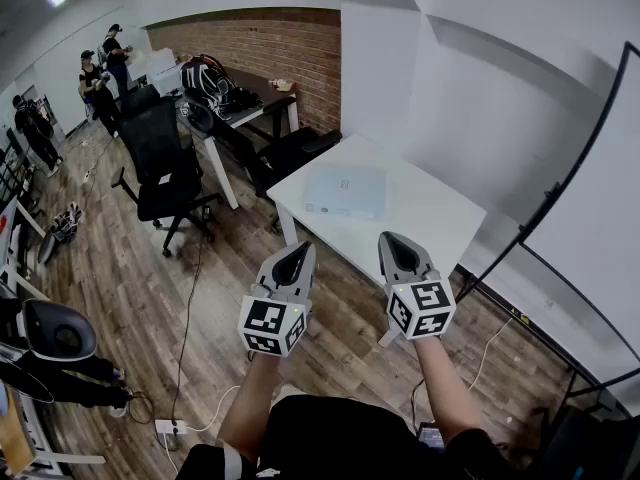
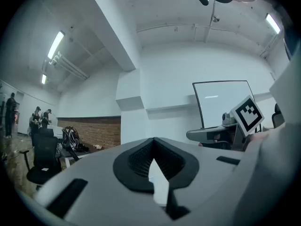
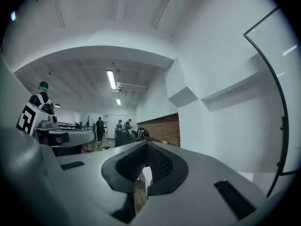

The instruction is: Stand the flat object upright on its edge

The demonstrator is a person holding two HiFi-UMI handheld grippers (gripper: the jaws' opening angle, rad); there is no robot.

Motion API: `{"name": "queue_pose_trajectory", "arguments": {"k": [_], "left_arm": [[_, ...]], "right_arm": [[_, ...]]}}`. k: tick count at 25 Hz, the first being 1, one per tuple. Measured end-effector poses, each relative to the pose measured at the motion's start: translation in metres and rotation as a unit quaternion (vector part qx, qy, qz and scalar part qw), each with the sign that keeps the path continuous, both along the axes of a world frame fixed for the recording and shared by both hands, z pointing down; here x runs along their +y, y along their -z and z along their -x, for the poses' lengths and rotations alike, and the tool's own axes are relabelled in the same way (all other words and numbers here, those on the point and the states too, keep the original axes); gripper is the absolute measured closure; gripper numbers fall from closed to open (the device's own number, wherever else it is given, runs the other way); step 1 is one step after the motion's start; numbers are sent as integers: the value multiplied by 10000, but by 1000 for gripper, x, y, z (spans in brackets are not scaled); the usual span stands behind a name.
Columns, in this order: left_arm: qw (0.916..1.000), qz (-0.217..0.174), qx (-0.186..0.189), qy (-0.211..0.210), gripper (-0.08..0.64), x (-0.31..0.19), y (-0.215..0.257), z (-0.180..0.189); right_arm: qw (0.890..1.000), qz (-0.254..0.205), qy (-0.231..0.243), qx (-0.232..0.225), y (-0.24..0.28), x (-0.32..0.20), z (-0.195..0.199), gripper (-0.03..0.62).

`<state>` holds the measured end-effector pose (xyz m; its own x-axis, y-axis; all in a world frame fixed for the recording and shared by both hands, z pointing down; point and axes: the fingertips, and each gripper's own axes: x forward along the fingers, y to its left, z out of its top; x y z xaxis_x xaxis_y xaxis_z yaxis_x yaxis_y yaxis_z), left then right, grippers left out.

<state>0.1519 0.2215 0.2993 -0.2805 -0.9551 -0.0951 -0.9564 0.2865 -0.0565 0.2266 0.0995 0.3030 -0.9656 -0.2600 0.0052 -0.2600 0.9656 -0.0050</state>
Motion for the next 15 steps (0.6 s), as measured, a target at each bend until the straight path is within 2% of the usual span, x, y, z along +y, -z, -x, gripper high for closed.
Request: {"name": "queue_pose_trajectory", "arguments": {"k": [15], "left_arm": [[9999, 32, 101, -36, 548, -15, -3, -6]], "right_arm": [[10000, -23, 63, 44, -2, -8, -9, 552]]}}
